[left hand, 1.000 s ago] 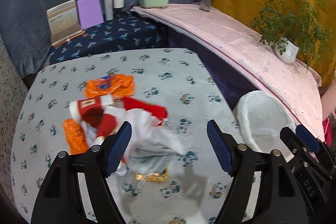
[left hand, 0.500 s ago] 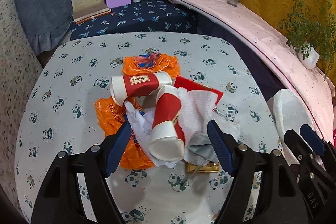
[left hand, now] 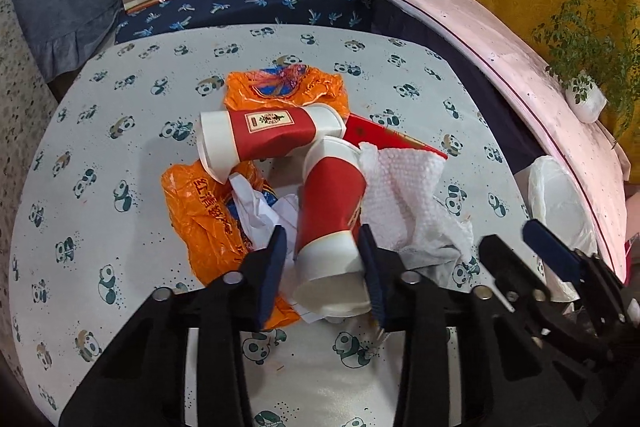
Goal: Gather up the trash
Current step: 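Grasp the red-and-white paper cup with the left tool while the right tool grasps a tissue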
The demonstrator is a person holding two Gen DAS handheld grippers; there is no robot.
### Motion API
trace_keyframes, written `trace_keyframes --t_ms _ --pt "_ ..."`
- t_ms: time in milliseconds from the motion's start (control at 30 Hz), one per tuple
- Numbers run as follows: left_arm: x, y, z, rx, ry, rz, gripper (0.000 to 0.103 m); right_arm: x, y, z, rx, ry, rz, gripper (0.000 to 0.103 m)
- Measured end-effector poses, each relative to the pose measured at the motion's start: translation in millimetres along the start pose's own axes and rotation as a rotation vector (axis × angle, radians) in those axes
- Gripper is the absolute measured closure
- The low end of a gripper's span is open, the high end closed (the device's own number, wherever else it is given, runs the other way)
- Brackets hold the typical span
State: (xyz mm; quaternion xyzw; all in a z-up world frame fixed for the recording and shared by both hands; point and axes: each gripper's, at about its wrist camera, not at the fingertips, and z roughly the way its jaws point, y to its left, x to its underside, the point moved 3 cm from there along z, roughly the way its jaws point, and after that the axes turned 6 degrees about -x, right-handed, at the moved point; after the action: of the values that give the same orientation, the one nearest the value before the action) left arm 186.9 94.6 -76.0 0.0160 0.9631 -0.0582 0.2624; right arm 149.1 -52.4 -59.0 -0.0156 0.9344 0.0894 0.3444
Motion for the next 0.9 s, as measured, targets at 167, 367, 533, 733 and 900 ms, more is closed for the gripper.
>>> trace_keyframes --t_ms 167,367,533,733,900 --pt "-1.4 6.9 0.1 0.008 -0.001 -0.008 0.074 -2.0 8.6 16.1 -0.017 0.022 -0.011 0.056" --pt "-4.7 16.3 -4.4 0.011 -0.008 -0.023 0.075 -5.6 10.9 35.8 -0.061 0.054 0.009 0.058" --pt "-8.2 18.7 -8.9 0.011 -0.019 -0.026 0.075 -6.6 15.7 48.2 -0.069 0.073 -0.007 0.068" --pt "-9.4 15.3 -17.0 0.015 -0.035 -0.020 0.075 -8.1 13.0 44.9 -0.078 0.075 -0.013 0.099" --pt "-13.5 7.6 -31.5 0.027 -0.065 -0.006 0.075 -20.4 0.2 15.7 -0.074 -0.001 0.015 0.100"
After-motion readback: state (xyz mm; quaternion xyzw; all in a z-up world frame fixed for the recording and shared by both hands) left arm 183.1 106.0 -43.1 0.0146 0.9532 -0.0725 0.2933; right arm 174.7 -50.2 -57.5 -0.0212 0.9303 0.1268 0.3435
